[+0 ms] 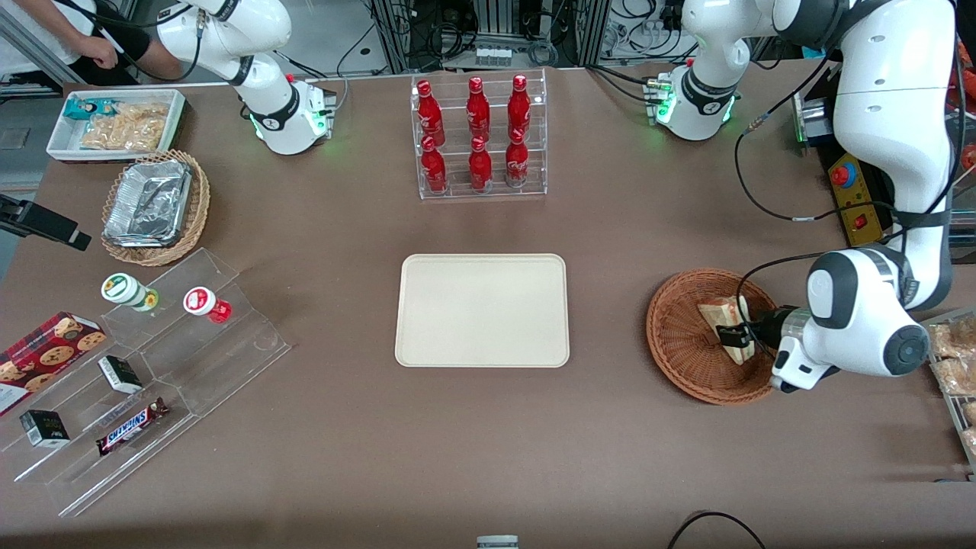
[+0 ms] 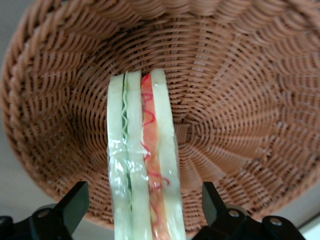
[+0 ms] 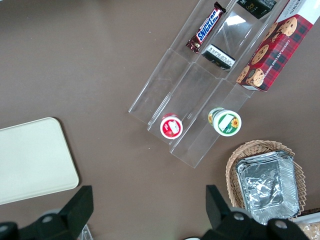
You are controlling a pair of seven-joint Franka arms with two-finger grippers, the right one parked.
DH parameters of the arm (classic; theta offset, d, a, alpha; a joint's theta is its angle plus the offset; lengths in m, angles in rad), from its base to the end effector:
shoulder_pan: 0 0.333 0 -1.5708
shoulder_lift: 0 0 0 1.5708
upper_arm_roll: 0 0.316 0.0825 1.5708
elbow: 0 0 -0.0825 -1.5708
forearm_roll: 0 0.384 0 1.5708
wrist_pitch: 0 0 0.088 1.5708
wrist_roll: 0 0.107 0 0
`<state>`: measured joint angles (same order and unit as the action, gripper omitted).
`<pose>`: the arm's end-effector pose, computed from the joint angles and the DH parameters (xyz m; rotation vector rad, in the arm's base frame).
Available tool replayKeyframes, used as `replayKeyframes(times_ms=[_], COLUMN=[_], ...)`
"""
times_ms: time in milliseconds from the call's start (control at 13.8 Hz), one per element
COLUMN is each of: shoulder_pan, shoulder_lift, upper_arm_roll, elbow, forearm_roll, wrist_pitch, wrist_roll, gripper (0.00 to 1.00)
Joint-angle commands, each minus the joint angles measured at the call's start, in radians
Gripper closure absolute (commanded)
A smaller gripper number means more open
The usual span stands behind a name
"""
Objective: Place sandwich from basket to tray
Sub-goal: 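Lower the left gripper onto the wrapped sandwich and close on it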
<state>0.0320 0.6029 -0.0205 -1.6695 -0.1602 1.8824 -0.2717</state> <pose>0.6352 -0.0035 0.2302 2.9293 0.5390 -0.6133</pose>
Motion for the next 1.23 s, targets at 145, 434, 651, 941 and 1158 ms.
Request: replayKeyframes(times_ms=[145, 434, 651, 941, 1158], shoulder_pan=[-0.009, -0.014, -0.014, -0.059, -0.191], shoulder_lift=[-0.020, -0.026, -0.046, -0.075, -0.074], upper_arm_roll=[0.001, 0.001, -0.001, -0.007, -0.006], elbow=[-0.069, -0.069, -0.050, 0.091, 0.183], forearm_roll=[0.016, 0.016, 0.011, 0.013, 0.014], wrist_pitch=[0.061, 0.058, 0.050, -0.034, -0.058], wrist_roll=[-0.021, -0.021, -0.014, -0.009, -0.032], gripper=[0.19, 0.81, 0.87, 0.87, 0.87])
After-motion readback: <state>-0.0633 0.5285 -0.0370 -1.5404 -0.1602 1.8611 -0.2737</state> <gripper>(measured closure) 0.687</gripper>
